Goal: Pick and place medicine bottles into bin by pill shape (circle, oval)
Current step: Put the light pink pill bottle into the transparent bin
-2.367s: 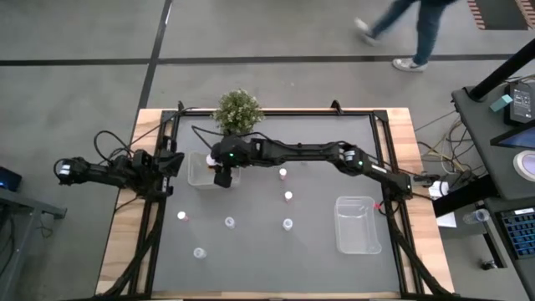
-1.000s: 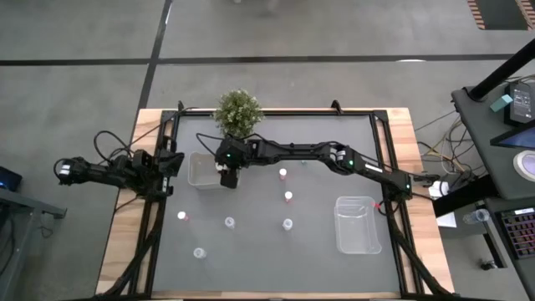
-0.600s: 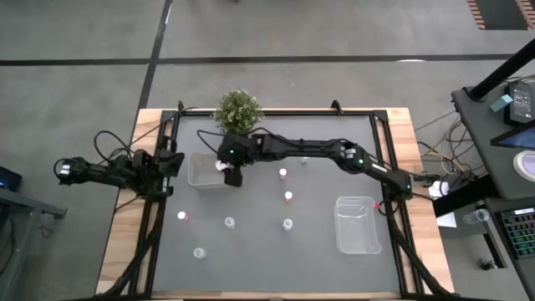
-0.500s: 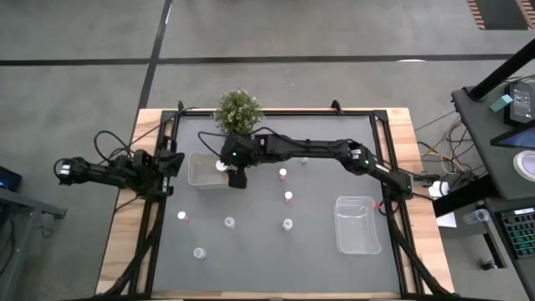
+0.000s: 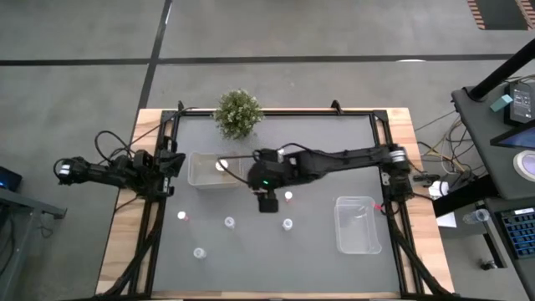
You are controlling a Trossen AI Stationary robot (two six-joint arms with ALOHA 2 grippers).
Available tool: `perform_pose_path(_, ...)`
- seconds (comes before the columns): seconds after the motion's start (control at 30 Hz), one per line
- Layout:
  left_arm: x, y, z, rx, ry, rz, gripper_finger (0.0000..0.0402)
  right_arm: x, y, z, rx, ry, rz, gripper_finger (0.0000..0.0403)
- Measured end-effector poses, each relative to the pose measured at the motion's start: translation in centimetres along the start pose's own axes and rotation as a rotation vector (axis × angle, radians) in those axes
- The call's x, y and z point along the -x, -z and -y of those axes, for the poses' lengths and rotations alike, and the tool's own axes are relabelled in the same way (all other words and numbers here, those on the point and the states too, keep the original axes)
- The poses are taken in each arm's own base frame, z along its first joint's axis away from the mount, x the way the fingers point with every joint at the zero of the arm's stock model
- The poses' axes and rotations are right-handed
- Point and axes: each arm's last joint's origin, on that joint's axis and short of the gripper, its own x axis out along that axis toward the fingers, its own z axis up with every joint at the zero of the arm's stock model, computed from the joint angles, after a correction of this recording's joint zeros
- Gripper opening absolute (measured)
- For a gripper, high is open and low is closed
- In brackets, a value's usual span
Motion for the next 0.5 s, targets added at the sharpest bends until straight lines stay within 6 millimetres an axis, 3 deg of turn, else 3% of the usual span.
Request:
perform_pose_path(0.2, 0.0, 0.1, 0.0, -0.001, 0.000, -0.005, 0.0002, 2.2, 4.6, -1.8, -0.049, -0.021, 0.044, 0.0259)
perform_pose_path(0.5, -0.1, 0.2, 0.0, -0.002, 0.001, -0.016, 0.0002, 4.9, 10.9, -2.8, -0.175, -0.047, 0.124, 0.0252)
